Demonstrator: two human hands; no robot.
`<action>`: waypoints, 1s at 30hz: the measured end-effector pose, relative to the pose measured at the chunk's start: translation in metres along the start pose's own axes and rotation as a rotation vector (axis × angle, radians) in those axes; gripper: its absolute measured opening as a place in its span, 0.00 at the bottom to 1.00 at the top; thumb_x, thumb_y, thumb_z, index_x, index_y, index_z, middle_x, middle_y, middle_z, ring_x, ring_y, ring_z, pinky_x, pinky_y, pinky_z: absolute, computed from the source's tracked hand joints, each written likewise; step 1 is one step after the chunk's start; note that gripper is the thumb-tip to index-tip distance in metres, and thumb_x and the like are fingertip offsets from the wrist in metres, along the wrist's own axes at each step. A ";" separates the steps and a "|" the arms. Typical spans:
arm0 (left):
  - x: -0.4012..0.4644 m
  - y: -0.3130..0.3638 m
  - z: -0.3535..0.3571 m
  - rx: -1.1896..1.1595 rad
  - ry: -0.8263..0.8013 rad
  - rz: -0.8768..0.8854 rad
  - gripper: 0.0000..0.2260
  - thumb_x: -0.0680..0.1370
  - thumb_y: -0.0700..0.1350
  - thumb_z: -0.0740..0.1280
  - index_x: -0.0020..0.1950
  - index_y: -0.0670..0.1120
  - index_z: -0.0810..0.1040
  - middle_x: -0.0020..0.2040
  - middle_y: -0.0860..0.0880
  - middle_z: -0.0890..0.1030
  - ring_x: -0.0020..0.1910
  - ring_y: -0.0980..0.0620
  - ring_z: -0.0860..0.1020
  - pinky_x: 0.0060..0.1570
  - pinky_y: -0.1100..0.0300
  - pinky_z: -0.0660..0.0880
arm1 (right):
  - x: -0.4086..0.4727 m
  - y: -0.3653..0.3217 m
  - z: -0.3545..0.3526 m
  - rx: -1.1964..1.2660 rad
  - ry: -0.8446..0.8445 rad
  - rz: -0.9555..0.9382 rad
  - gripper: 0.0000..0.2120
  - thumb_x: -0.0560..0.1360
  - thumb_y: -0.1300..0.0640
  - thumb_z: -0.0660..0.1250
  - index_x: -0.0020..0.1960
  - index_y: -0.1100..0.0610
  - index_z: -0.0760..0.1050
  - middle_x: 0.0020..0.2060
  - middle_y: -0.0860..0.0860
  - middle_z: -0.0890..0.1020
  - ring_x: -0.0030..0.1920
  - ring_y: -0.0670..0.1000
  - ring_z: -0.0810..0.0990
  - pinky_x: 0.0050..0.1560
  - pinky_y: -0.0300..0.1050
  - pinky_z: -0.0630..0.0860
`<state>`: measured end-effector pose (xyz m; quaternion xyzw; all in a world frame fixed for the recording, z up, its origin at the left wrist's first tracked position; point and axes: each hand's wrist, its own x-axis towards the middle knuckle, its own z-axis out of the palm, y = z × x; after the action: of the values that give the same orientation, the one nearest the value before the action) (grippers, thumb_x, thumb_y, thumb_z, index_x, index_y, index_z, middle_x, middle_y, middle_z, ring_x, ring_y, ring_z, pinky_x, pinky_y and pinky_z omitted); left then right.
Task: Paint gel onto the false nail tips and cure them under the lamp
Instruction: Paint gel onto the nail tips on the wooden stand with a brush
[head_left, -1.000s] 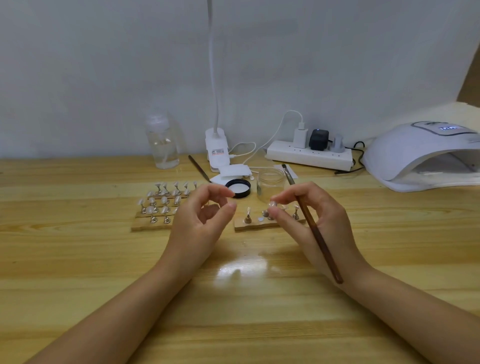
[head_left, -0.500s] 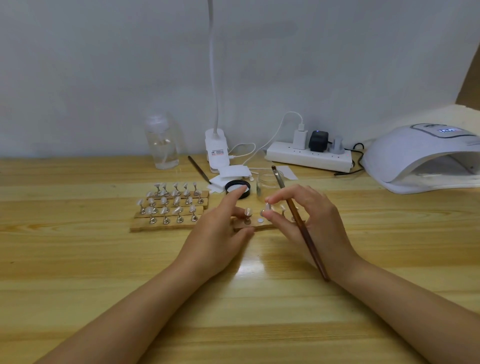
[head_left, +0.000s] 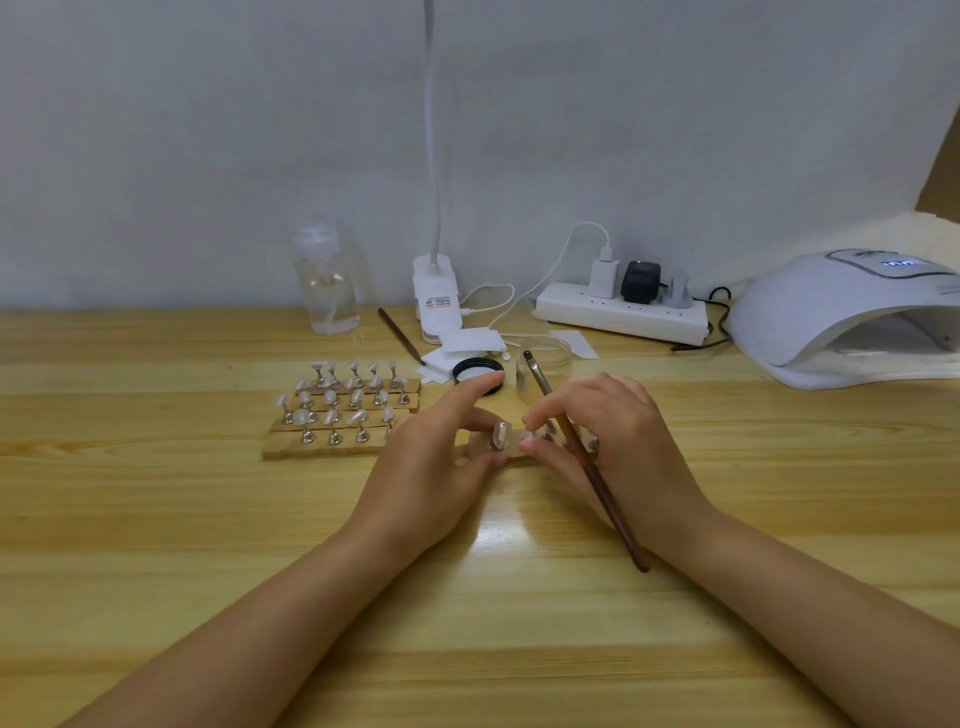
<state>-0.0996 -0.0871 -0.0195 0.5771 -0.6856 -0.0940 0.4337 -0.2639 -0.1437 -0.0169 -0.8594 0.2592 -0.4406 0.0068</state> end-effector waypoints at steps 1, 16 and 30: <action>0.000 0.000 0.000 0.000 -0.001 -0.002 0.28 0.70 0.39 0.72 0.67 0.53 0.68 0.46 0.60 0.80 0.52 0.60 0.77 0.57 0.61 0.68 | 0.000 0.000 0.000 -0.003 -0.005 -0.003 0.06 0.67 0.55 0.71 0.43 0.55 0.79 0.38 0.46 0.81 0.47 0.44 0.75 0.55 0.45 0.67; -0.001 -0.005 0.000 -0.003 -0.016 -0.035 0.29 0.71 0.38 0.71 0.68 0.55 0.67 0.46 0.61 0.79 0.52 0.62 0.75 0.51 0.81 0.62 | -0.002 0.008 -0.009 0.111 -0.112 0.017 0.06 0.69 0.59 0.71 0.45 0.56 0.77 0.42 0.49 0.83 0.45 0.51 0.80 0.49 0.45 0.72; -0.001 -0.009 0.002 -0.052 -0.011 -0.099 0.27 0.71 0.41 0.71 0.68 0.55 0.67 0.47 0.59 0.79 0.52 0.61 0.76 0.49 0.81 0.65 | -0.005 0.008 -0.008 0.038 -0.096 -0.082 0.06 0.69 0.57 0.71 0.45 0.56 0.78 0.41 0.47 0.81 0.45 0.46 0.78 0.53 0.43 0.71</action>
<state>-0.0947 -0.0901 -0.0270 0.5983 -0.6560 -0.1363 0.4394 -0.2764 -0.1469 -0.0178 -0.8891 0.2145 -0.4039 0.0175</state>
